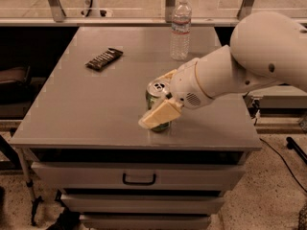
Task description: Pick green can
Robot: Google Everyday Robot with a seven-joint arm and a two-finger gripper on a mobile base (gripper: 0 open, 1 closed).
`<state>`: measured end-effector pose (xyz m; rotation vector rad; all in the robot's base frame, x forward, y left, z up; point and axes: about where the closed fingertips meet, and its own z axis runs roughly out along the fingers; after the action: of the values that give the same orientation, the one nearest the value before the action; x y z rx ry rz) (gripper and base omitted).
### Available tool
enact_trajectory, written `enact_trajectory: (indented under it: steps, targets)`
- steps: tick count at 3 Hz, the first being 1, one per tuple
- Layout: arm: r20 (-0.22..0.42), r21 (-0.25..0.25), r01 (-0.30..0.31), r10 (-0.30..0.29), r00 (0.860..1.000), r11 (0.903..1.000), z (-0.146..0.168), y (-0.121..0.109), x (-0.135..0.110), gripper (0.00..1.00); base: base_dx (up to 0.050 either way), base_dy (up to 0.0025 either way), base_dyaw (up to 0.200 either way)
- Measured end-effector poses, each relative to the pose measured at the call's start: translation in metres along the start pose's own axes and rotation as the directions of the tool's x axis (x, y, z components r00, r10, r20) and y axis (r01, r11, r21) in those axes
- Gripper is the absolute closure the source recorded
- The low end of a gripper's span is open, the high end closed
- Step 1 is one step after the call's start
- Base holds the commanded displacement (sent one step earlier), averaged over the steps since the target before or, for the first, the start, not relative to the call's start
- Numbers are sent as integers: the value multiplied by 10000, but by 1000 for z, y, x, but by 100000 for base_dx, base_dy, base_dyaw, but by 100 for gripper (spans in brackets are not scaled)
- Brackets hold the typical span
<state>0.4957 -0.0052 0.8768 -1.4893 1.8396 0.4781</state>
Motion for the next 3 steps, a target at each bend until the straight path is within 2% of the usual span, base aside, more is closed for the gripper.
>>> enact_trajectory:
  steps: [2, 3]
  targets:
    - [8, -8, 3, -3, 10000, 10000, -3, -1, -2, 87, 0, 0, 0]
    - [10, -8, 3, -3, 10000, 10000, -3, -1, -3, 100, 0, 0, 0]
